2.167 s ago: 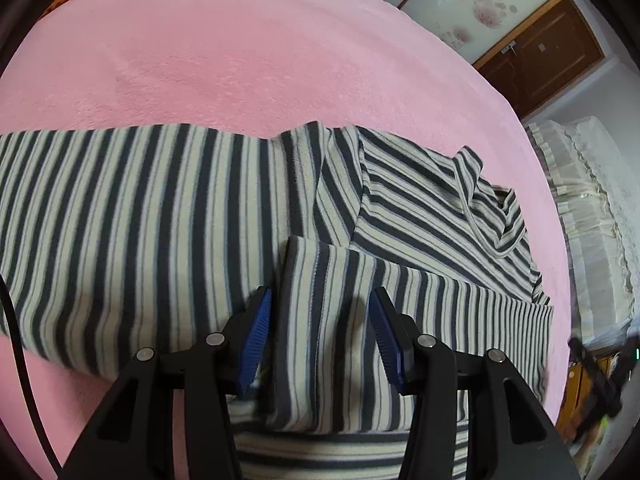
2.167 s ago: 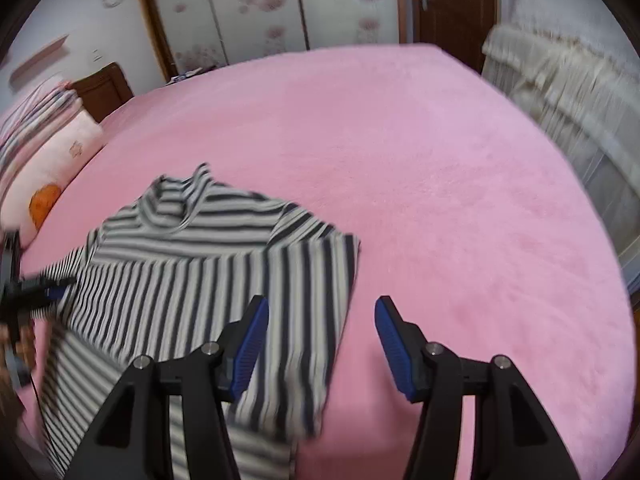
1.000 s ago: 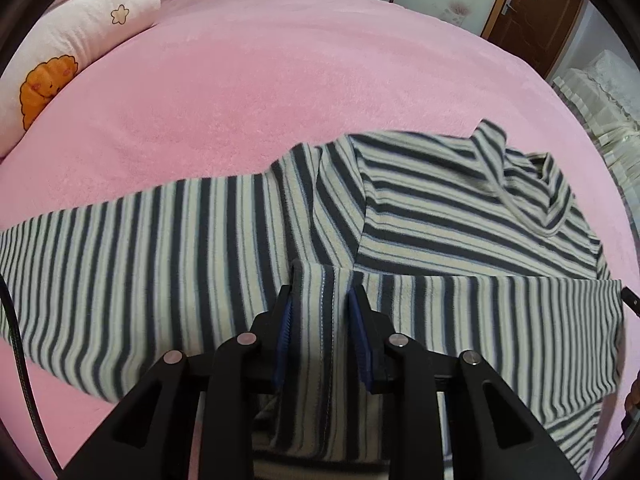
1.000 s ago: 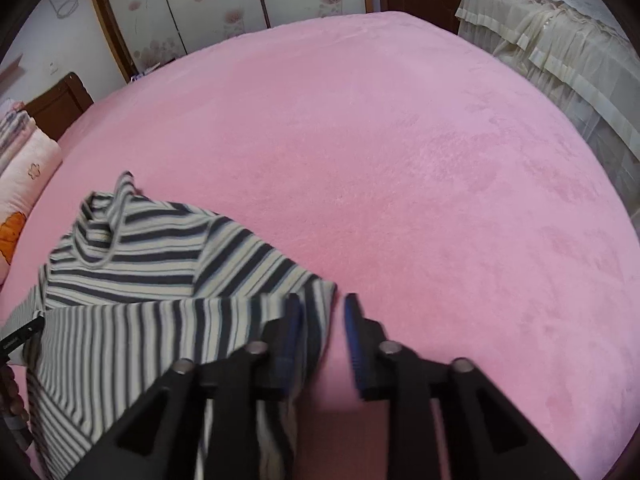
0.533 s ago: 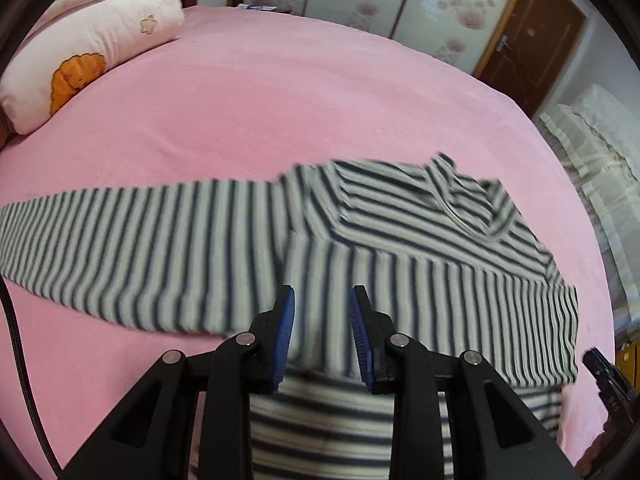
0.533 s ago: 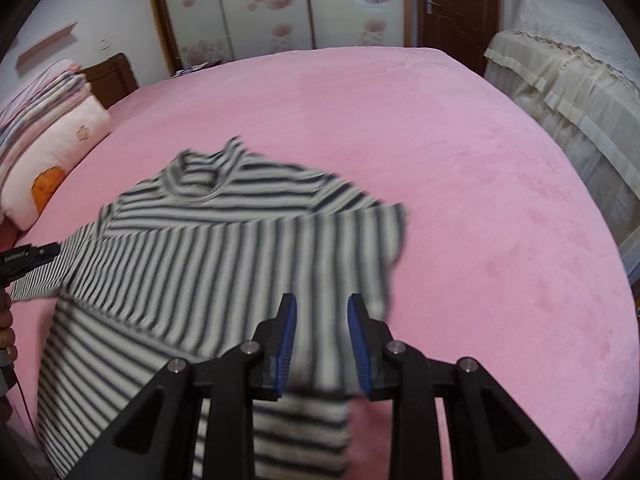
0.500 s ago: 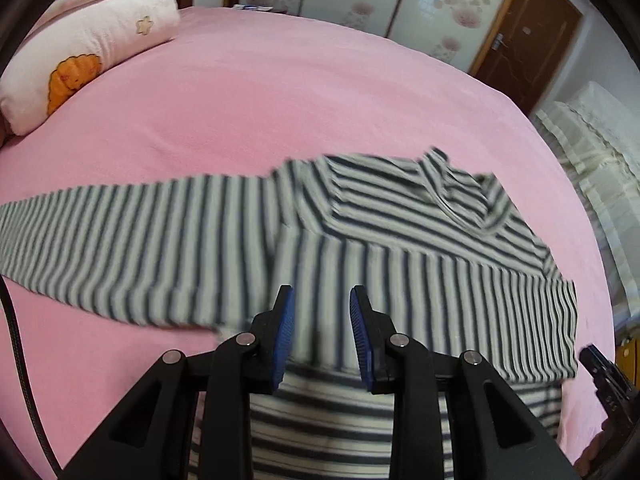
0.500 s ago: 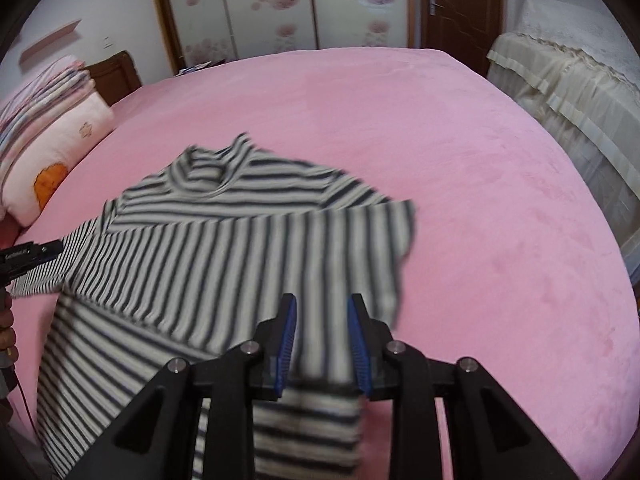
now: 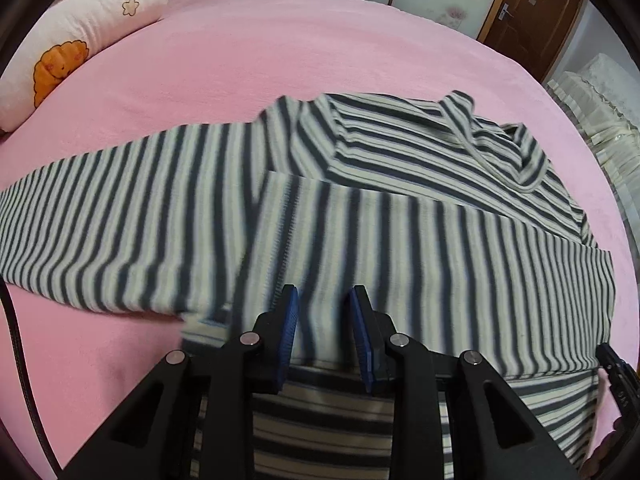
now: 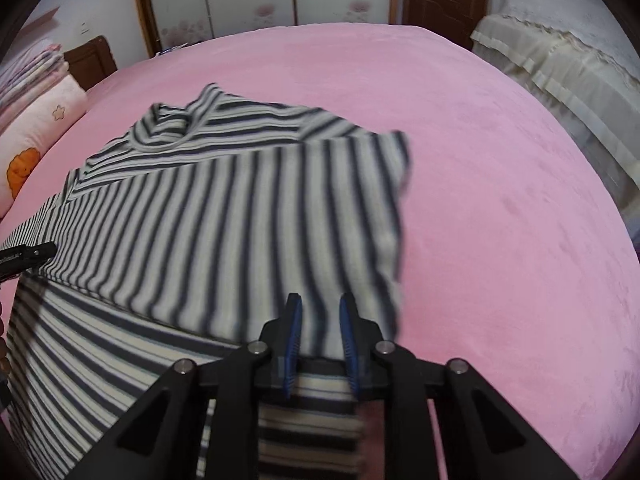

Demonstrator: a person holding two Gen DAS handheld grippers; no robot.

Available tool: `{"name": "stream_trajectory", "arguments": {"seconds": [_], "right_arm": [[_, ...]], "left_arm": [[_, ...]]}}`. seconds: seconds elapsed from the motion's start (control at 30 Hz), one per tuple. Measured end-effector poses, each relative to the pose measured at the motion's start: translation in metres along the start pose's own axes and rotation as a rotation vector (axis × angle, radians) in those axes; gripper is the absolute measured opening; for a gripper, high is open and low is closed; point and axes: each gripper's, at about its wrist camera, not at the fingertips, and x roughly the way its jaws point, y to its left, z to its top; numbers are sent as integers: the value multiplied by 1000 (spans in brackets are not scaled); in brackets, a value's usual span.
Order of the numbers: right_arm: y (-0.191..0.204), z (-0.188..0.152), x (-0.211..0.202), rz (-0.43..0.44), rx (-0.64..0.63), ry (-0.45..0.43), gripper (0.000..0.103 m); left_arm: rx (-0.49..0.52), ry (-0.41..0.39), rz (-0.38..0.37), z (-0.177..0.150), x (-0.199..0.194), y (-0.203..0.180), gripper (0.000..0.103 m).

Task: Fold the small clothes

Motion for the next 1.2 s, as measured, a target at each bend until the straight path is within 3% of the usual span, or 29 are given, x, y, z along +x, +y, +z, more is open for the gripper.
{"name": "stream_trajectory", "arguments": {"seconds": [0.1,0.33,0.43,0.47,0.7,0.9,1.2], "right_arm": [[-13,-2,-3,-23,24,-9,15],[-12,0,-10,-19,34,6,16],[-5,1,-25,1,27,-6,16],[-1,1,-30,2,20,-11,16],[34,0,-86,48,-27,-66,16],[67,-5,-143,110,-28,-133,18],[115,-19,-201,175,-6,-185,18]], "left_arm": [[-2,9,-24,1,2,7,26],[52,-2,15,0,-1,-3,27],[44,-16,16,2,-18,-3,45],[41,-26,22,2,-25,-3,58],[64,-145,24,-3,-102,-2,90],[133,-199,-15,-23,-170,-4,94],[108,-250,-114,-66,-239,14,102]]}}
